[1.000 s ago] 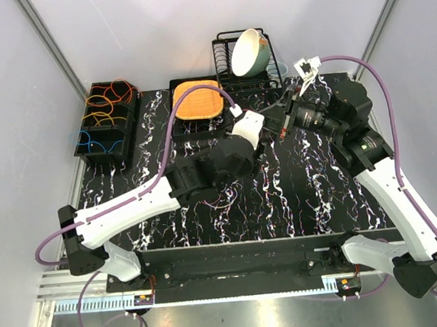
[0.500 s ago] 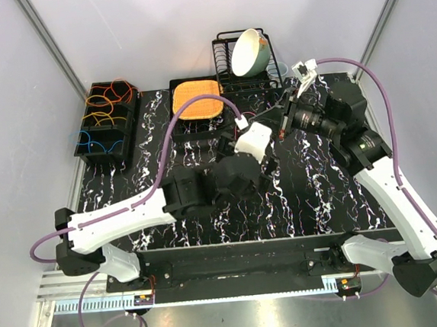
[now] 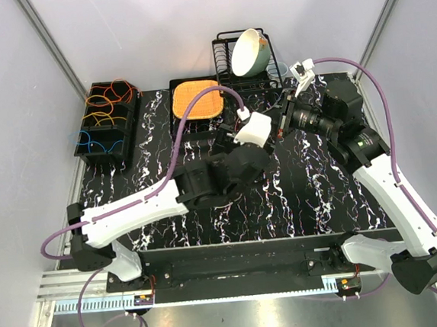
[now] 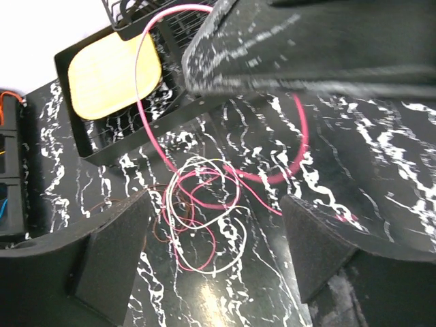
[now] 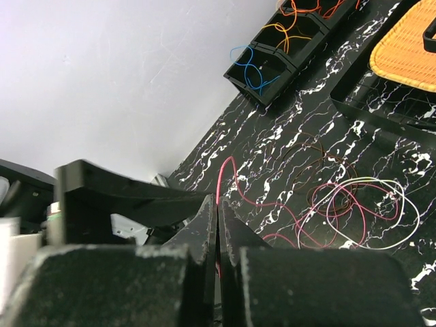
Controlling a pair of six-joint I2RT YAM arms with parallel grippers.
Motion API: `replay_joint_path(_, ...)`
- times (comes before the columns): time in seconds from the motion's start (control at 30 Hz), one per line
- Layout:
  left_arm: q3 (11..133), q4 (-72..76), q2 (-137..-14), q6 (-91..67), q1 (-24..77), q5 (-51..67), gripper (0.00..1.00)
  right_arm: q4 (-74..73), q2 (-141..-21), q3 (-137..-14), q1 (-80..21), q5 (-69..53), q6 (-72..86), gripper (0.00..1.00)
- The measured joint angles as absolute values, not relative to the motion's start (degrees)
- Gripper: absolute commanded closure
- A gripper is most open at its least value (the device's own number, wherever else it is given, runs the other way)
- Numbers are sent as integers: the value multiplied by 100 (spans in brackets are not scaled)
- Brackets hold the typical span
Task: Untangle the cables
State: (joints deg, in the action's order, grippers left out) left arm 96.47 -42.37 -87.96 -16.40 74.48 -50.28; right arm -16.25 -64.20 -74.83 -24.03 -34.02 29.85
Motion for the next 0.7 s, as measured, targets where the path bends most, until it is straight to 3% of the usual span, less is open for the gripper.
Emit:
replay_joint_path(0.17,9679,-4250,-9098,-1562,7087,-4984,42,-1625,-6418,-7511,-2403,-3409,3076,100)
replay_joint_path(0.23,9677,-4257,-9133,-1531,6947,-4963,55,-1636,-6418,-7524,-2403,-3413,3116,100)
replay_joint_path(0.3,9671,-4228,-9131,-1529,6847,-4958,72,-1636,-6416,-7542,-2403,-3417,3138,100)
replay_joint_path(0.33,9655,-4182,-9124,-1487,6790,-4956,100,-1636,-6414,-7546,-2403,-3428,3157,100)
replay_joint_path(0.53,9404,-3975,-9096,-1372,6751,-4862,100,-1636,-6414,-7559,-2403,-3459,3238,97)
replay_joint_path(0.57,9386,-3970,-9078,-1358,6753,-4829,100,-1638,-6414,-7561,-2403,-3459,3247,76)
replay_joint_path(0.63,9356,-3931,-9011,-1315,6755,-4740,100,-1645,-6414,-7561,-2403,-3404,3319,49)
replay_joint_path(0.67,9345,-3907,-8941,-1284,6742,-4661,100,-1647,-6412,-7564,-2403,-3361,3306,40)
replay_joint_path(0.7,9334,-3898,-8873,-1258,6733,-4604,100,-1658,-6412,-7564,-2403,-3328,3371,40)
